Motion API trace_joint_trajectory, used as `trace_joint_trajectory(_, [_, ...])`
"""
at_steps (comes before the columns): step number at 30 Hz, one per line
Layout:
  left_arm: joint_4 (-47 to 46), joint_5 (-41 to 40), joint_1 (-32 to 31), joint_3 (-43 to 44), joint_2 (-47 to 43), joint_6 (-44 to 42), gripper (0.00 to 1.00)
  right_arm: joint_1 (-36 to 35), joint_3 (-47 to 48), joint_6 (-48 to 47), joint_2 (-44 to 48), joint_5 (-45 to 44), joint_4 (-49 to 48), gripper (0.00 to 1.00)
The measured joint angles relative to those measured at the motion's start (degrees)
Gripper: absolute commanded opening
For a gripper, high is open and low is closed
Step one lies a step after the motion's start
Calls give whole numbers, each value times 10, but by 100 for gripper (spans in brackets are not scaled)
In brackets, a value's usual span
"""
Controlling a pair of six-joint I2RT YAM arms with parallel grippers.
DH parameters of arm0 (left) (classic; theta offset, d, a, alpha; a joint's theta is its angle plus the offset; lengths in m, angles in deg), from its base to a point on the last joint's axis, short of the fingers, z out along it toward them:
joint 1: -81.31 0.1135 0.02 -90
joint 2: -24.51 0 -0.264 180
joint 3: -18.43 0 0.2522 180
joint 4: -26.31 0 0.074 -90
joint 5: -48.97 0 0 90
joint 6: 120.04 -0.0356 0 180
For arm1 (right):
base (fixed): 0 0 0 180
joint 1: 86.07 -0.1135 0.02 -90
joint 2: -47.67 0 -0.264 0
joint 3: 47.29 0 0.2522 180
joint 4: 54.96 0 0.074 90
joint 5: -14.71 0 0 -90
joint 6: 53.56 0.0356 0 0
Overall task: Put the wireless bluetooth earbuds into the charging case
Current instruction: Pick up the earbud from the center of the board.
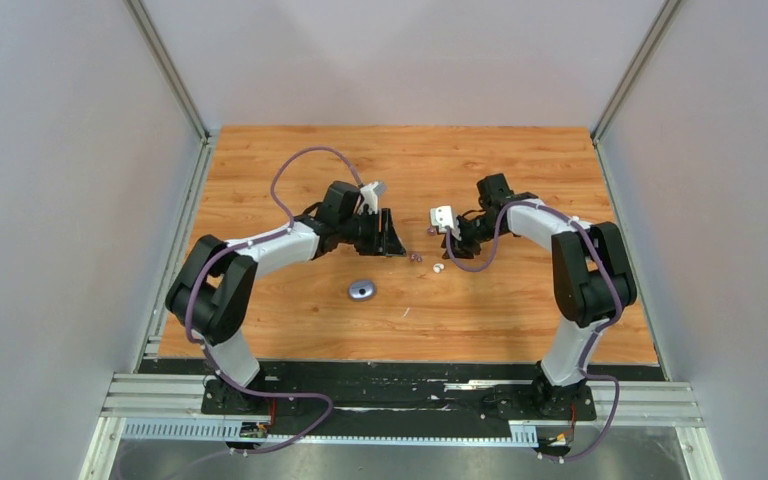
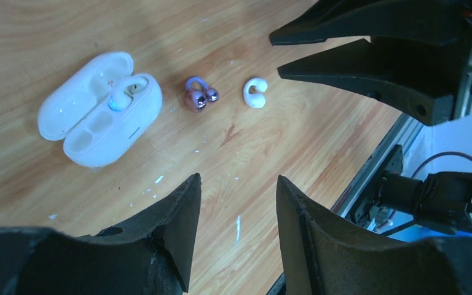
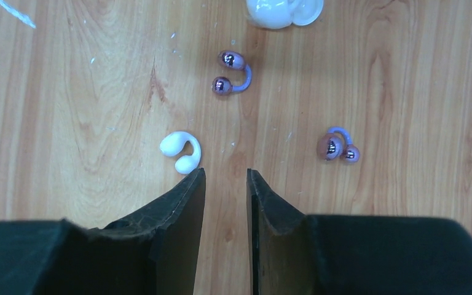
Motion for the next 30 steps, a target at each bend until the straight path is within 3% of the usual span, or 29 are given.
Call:
trace_joint_trajectory(7, [-50,7,-8,-12,56,83,51,0,-22,-50,-10,-10,1,32])
trace_joint_trajectory(21, [-79,-14,-33,-11,93,145,48,-13,-34,-73,-20,-8,17,34])
trace_joint_trajectory(30, [-93,-22,-46,-9,116,170,47,-26,-36,-57,-27,-4,5,17])
